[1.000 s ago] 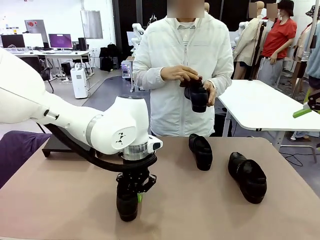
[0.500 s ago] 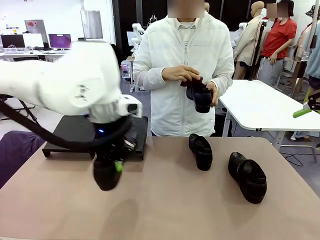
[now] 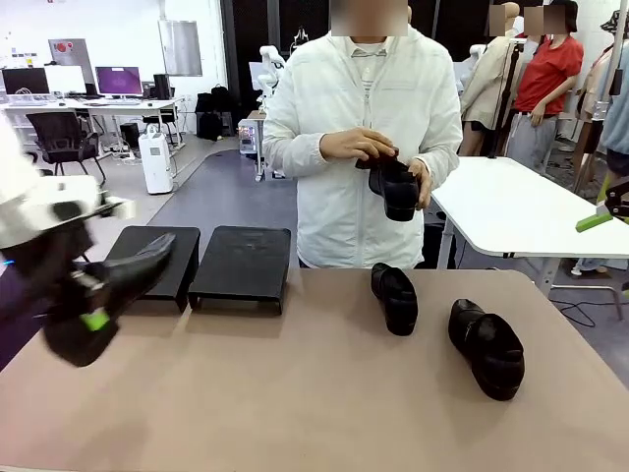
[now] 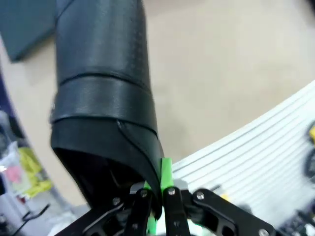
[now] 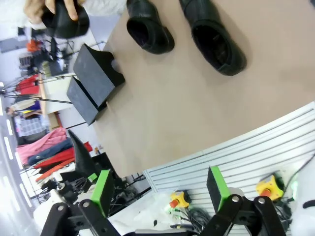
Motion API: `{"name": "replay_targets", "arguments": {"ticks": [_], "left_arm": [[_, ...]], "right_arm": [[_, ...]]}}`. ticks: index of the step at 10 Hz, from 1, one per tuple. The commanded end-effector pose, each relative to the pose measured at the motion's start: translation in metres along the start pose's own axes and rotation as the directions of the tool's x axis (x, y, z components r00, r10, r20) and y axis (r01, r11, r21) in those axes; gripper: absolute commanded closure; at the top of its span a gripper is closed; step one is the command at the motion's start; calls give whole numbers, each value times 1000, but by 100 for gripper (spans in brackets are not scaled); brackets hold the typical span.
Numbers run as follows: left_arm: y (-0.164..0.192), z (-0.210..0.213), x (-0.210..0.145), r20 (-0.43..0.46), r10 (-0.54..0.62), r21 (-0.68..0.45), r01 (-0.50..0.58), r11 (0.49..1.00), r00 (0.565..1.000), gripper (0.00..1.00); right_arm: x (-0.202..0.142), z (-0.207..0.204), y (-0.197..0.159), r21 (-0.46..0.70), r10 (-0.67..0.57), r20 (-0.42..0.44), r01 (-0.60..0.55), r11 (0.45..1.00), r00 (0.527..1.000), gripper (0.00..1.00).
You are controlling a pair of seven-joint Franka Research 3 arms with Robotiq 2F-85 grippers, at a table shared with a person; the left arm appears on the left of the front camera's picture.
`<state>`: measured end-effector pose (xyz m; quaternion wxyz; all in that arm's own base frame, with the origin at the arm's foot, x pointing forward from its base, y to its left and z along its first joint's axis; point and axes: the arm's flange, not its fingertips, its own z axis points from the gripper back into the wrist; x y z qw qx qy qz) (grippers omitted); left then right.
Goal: Organize the shoes by placing them on the stand.
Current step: Place the Shoe from the middle of the table onto the Shoes Stand.
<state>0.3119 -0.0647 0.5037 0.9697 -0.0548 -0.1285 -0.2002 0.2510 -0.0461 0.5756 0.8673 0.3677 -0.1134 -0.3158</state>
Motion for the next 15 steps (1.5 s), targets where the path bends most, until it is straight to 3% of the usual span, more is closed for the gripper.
{"name": "replay_targets", "arguments": {"ticks": [1, 2, 3, 8, 9, 10, 11, 12, 14, 15], "left_arm": [[57, -4, -24, -99, 26, 2, -26, 1000, 995, 100], [74, -9, -27, -45, 201, -33, -202, 979, 979, 100], [37, -2, -19, -43, 11, -10, -12, 1000, 999, 100], [36, -7, -20, -68, 2, -7, -3, 1000, 998, 100], [51, -14, 9, -189, 4, -37, -12, 999, 982, 100], [80, -16, 53, -203, 68, 12, -67, 998, 977, 100], [111, -22, 92, -144, 88, 28, -85, 996, 986, 100], [135, -35, 125, -107, 38, 12, -36, 999, 994, 100], [183, -67, 175, -41, 123, 152, -115, 982, 992, 100], [196, -77, 190, 33, 101, 190, -105, 976, 994, 100]], "right_arm": [[-1, 1, 0, -1, 1, -3, -1, 1000, 1000, 0], [-1, 1, 0, -1, 1, -3, -1, 1000, 1000, 0], [-1, 1, 0, -1, 1, -3, -1, 1000, 1000, 0], [-1, 1, 0, -1, 1, -3, -1, 1000, 1000, 0], [-1, 1, 0, -1, 1, -3, -1, 1000, 1000, 0], [-1, 1, 0, -1, 1, -3, -1, 1000, 1000, 0], [-1, 1, 0, -1, 1, -3, -1, 1000, 1000, 0], [-1, 1, 0, -1, 1, -3, -1, 1000, 1000, 0], [-1, 1, 0, -1, 1, -3, -1, 1000, 1000, 0], [-1, 1, 0, -1, 1, -3, -1, 1000, 1000, 0]]}}
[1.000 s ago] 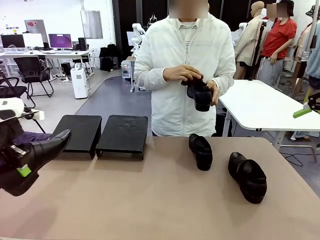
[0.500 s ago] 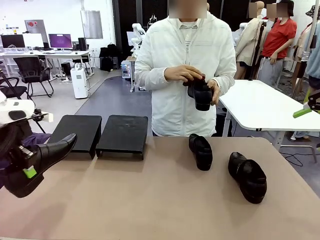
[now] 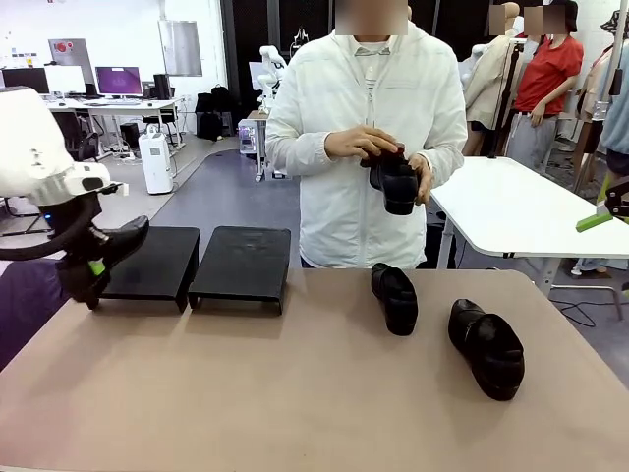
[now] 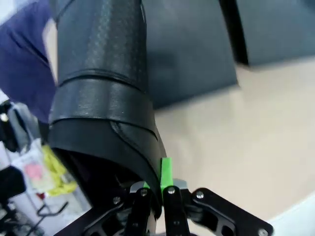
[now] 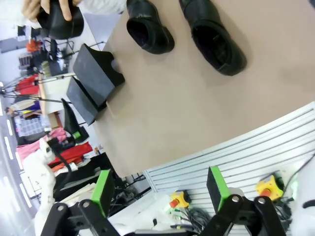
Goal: Organize the shoes by placing them on the stand.
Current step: Place the Shoe from the middle of the table onto the Shoes Stand.
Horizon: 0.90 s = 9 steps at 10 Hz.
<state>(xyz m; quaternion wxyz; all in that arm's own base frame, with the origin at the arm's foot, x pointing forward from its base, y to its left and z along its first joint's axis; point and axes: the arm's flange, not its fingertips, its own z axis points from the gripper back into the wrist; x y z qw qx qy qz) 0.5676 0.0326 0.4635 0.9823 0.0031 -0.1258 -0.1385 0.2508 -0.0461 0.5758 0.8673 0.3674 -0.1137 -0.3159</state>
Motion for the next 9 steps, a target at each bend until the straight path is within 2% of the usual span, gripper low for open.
{"name": "replay_targets", "arguments": {"ticks": [1, 2, 3, 5, 6, 7, 9], "left_arm": [[11, -2, 26, 85, 10, 107, -19, 994, 996, 100], [18, -8, 37, 70, 29, 31, -31, 999, 997, 100], [12, -9, 20, 50, 0, 40, -2, 999, 999, 100], [12, -9, 20, 50, 0, 40, -2, 999, 999, 100], [16, -20, 32, 55, 3, 43, -5, 999, 998, 100], [15, -22, 35, 77, 30, 109, -38, 993, 997, 100], [13, -31, 38, 147, 118, 138, -138, 981, 982, 100]], "right_arm": [[-1, 1, 0, -1, 1, -4, -1, 1000, 1000, 0], [-1, 1, 0, -1, 1, -4, -1, 1000, 1000, 0], [-1, 1, 0, -1, 1, -4, -1, 1000, 1000, 0], [-1, 1, 0, -1, 1, -4, -1, 1000, 1000, 0], [-1, 1, 0, -1, 1, -4, -1, 1000, 1000, 0], [-1, 1, 0, -1, 1, -4, -1, 1000, 1000, 0], [-1, 1, 0, -1, 1, -4, -1, 1000, 1000, 0]]}}
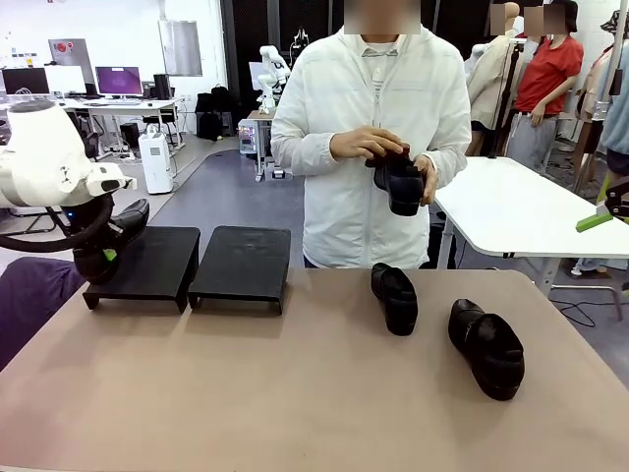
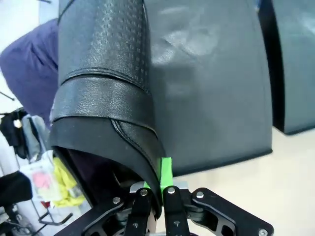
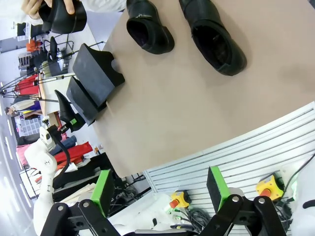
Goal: Organize the shoes by placing them on the stand.
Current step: Place the Shoe from the middle of the table onto the Shoes Stand.
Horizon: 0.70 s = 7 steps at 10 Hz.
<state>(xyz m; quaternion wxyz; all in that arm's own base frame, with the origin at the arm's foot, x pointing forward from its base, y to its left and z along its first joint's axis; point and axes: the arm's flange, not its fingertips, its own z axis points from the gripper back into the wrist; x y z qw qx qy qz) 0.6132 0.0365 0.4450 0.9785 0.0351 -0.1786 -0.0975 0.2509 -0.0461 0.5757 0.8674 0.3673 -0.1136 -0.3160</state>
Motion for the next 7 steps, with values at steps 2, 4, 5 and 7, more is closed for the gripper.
{"name": "replay_targets", "arguments": {"ticks": [2, 4, 5, 7], "left_arm": [[-8, -10, 1, 37, 82, 77, -84, 993, 996, 100], [-9, -13, 1, 42, 86, 89, -89, 992, 995, 100], [-10, -14, 0, 46, 83, 83, -87, 993, 996, 100], [-14, -14, 2, 64, 59, 66, -63, 996, 996, 47]], "right_arm": [[-1, 1, 0, -1, 1, -4, -1, 1000, 1000, 0], [-1, 1, 0, -1, 1, -4, -1, 1000, 1000, 0], [-1, 1, 0, -1, 1, -4, -1, 1000, 1000, 0], [-1, 1, 0, -1, 1, -4, -1, 1000, 1000, 0]]}}
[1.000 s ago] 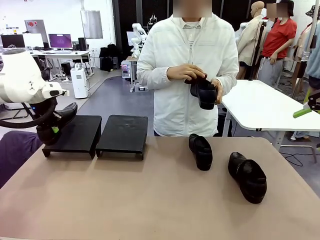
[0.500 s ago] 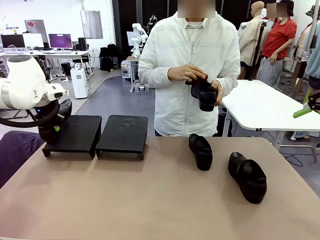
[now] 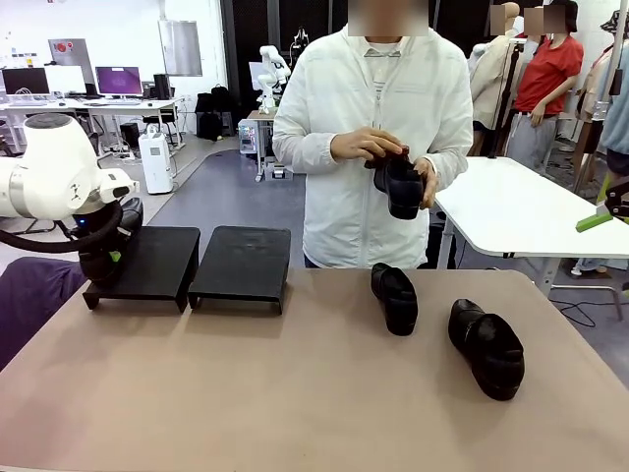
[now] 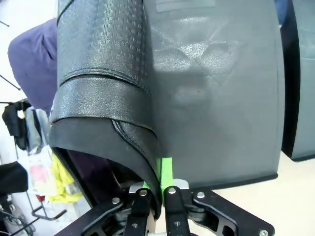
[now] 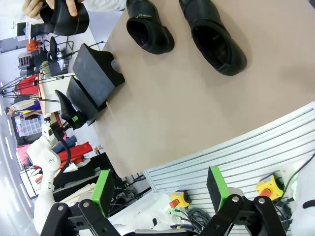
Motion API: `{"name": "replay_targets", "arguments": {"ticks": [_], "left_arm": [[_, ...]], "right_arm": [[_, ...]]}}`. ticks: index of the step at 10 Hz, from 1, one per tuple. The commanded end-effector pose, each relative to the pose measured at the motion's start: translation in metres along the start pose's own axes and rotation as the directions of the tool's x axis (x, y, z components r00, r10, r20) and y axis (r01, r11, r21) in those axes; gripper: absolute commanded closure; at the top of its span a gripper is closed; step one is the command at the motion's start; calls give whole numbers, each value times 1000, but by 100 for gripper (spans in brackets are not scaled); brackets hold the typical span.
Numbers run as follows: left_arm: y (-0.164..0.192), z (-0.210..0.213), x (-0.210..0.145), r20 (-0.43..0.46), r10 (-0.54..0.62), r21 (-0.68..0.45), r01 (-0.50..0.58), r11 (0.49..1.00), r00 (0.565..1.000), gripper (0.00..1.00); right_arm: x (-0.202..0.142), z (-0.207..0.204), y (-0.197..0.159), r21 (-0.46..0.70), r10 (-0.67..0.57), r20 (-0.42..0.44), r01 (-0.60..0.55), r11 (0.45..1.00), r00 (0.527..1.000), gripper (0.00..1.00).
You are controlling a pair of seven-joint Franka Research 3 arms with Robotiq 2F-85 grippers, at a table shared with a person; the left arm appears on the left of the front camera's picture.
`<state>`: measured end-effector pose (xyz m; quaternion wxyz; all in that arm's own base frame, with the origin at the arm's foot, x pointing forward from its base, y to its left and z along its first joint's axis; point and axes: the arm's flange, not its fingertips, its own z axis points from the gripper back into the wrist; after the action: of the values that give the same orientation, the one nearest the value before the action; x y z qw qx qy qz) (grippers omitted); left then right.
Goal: Organize the shoes by placing them on the stand.
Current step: Place the Shoe from the middle of the table onto the Shoes Stand.
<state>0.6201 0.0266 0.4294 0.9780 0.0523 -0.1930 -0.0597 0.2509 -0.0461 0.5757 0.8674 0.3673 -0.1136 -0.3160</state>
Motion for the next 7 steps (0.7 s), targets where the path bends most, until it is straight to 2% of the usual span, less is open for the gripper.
{"name": "replay_targets", "arguments": {"ticks": [1, 5, 7], "left_arm": [[-6, 3, 0, 49, -13, 10, 13, 1000, 999, 0], [-8, 8, -2, 74, -27, 14, 26, 1000, 997, 0], [-7, 22, -7, 88, -49, -29, 52, 998, 995, 0]], "right_arm": [[-1, 1, 0, -1, 1, -4, -1, 1000, 1000, 0], [-1, 1, 0, -1, 1, -4, -1, 1000, 1000, 0], [-1, 1, 0, -1, 1, -4, -1, 1000, 1000, 0]]}}
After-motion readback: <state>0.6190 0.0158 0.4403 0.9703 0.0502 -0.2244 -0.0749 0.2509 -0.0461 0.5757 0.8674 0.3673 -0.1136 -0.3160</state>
